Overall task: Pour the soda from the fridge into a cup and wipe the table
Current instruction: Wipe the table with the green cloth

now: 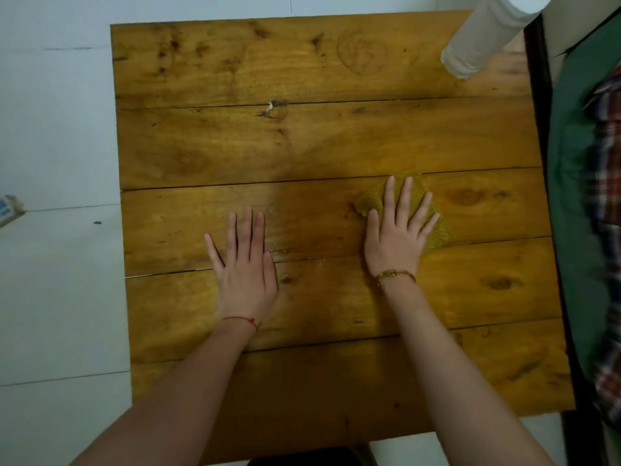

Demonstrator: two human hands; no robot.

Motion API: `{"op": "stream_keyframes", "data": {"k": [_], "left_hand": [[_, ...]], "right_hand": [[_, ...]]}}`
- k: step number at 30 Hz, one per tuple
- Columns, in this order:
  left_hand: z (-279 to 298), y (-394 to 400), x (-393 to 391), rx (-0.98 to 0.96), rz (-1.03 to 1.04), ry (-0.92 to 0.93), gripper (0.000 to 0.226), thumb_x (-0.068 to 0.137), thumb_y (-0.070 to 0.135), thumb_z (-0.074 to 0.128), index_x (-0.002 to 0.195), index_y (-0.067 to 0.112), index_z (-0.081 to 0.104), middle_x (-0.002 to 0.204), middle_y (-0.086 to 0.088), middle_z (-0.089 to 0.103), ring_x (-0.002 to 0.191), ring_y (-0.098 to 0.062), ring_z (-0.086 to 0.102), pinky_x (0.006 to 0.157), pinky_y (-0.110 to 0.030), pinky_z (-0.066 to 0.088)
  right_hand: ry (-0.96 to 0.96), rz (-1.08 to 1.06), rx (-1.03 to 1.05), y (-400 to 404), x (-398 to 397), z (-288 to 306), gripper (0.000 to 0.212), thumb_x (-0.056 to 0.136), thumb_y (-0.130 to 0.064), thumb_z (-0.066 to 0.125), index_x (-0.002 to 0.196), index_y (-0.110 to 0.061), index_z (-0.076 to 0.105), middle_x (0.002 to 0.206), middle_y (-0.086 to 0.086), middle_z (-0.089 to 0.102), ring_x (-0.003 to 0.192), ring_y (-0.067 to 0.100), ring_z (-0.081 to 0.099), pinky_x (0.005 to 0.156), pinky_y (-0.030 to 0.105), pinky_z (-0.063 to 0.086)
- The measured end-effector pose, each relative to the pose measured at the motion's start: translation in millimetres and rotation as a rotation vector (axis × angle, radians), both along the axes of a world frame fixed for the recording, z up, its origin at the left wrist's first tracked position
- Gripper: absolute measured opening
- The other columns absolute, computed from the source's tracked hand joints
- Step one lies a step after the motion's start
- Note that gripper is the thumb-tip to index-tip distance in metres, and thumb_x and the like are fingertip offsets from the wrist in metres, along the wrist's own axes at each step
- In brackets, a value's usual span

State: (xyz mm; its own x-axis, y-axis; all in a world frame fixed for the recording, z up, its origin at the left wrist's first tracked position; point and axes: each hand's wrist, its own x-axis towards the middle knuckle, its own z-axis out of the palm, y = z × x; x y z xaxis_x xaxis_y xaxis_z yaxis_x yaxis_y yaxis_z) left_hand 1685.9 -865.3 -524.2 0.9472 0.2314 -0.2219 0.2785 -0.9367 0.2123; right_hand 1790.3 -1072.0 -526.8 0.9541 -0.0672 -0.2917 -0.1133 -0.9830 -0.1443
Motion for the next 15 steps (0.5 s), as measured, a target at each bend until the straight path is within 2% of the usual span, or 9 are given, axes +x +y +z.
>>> {"op": "stream_keyframes", "data": {"k": [4,7,9,12,15], "left_hand": [[0,3,-2,-0.077,0.004,-0.021,0.057,0.103,0.031,0.019,0.157,0.02,0.004,0.165,0.003,-0.003,0.151,-0.017,-0.008,0.119,-0.06,-0.004],[9,8,-8,-0.184,-0.006,-0.06,0.055,0.104,0.031,0.017,0.157,0.019,0.008,0.165,0.003,0.002,0.152,-0.015,-0.007,0.119,-0.059,-0.005],[18,8,-22,-0.182,-0.028,-0.079,0.055,0.104,0.031,0.017,0.156,0.018,0.009,0.165,0.003,0.004,0.152,-0.015,-0.006,0.119,-0.057,-0.006],[28,1,-58,-0.18,-0.056,-0.064,0.055,0.104,0.03,0.018,0.156,0.016,0.008,0.165,0.002,0.002,0.152,-0.015,-0.007,0.12,-0.056,-0.006],[27,-11,-93,-0.168,-0.028,-0.01,0.055,0.104,0.029,0.019,0.156,0.017,0.006,0.165,0.001,0.0,0.151,-0.015,-0.008,0.12,-0.057,-0.003]], "right_hand": [[0.031,0.32,0.012,36,-58,7,0.061,0.101,-0.048,0.017,0.154,-0.032,-0.009,0.162,-0.004,-0.015,0.147,0.033,-0.02,0.118,0.056,-0.009],[0.095,0.556,0.072,36,-121,15,0.061,0.101,-0.049,0.018,0.153,-0.034,-0.01,0.162,-0.005,-0.015,0.148,0.03,-0.02,0.12,0.057,0.0],[0.121,0.623,0.087,9,-149,15,0.061,0.101,-0.049,0.022,0.153,-0.036,-0.008,0.163,-0.007,-0.011,0.149,0.03,-0.016,0.12,0.056,0.005],[0.093,0.484,0.017,-50,-157,13,0.06,0.1,-0.05,0.021,0.154,-0.035,0.0,0.164,-0.005,-0.003,0.15,0.032,-0.008,0.119,0.058,0.012],[0.107,0.185,-0.003,-74,-132,11,0.06,0.1,-0.049,0.013,0.154,-0.033,-0.004,0.163,-0.003,-0.01,0.149,0.032,-0.014,0.12,0.055,0.0]]}}
